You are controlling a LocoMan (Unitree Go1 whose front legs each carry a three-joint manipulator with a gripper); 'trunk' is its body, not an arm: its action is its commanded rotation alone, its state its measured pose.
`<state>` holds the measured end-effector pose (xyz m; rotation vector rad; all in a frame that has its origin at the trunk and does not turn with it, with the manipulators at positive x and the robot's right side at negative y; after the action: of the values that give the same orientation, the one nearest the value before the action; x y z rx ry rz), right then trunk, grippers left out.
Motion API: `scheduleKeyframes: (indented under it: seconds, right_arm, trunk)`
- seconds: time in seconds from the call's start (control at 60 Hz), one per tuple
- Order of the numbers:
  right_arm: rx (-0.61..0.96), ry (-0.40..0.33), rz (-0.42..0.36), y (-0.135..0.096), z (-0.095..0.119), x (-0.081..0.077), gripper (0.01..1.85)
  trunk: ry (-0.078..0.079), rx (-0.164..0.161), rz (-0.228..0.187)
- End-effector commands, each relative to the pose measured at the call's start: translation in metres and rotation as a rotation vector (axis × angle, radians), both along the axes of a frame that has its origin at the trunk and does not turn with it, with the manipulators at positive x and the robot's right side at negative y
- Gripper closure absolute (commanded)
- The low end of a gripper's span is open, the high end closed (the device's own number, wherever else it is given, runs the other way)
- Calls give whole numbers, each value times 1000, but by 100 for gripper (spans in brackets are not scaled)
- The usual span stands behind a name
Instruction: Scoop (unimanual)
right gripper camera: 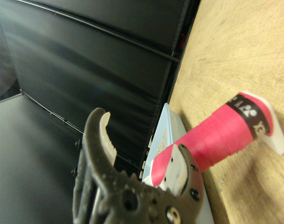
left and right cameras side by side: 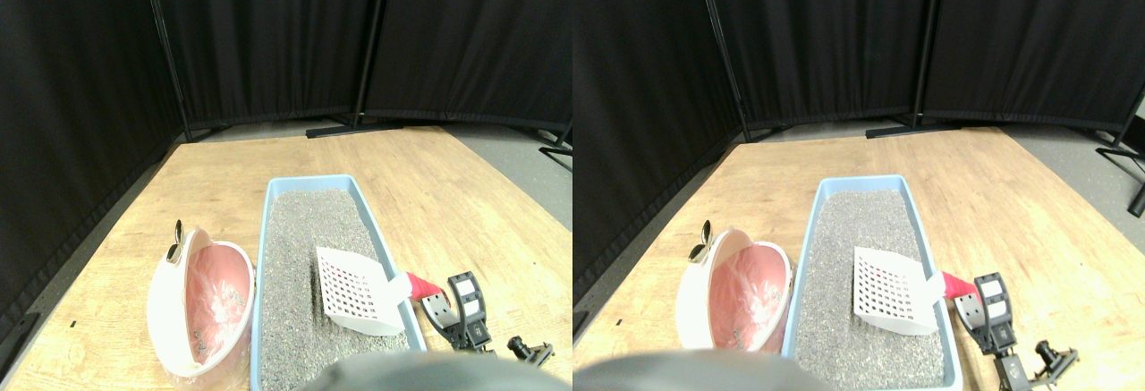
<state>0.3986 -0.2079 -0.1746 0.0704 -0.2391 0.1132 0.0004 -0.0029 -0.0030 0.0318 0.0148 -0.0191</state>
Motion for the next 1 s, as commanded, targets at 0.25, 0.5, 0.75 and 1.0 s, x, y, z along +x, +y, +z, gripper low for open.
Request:
scheduleKeyframes:
  seconds: [0.25, 0.5, 0.75, 1.0]
  right_arm:
    - [77, 16, -5, -2, 1, -13, 102]
    - [94, 65, -32, -6, -7, -5, 97]
    - [154, 140, -72, -8, -20, 7, 92]
    - [204, 192, -68, -6, -32, 17, 89]
  trunk:
    - [-7, -15, -5]
    - [0, -16, -12]
    - [1, -21, -7]
    - [7, -27, -5]
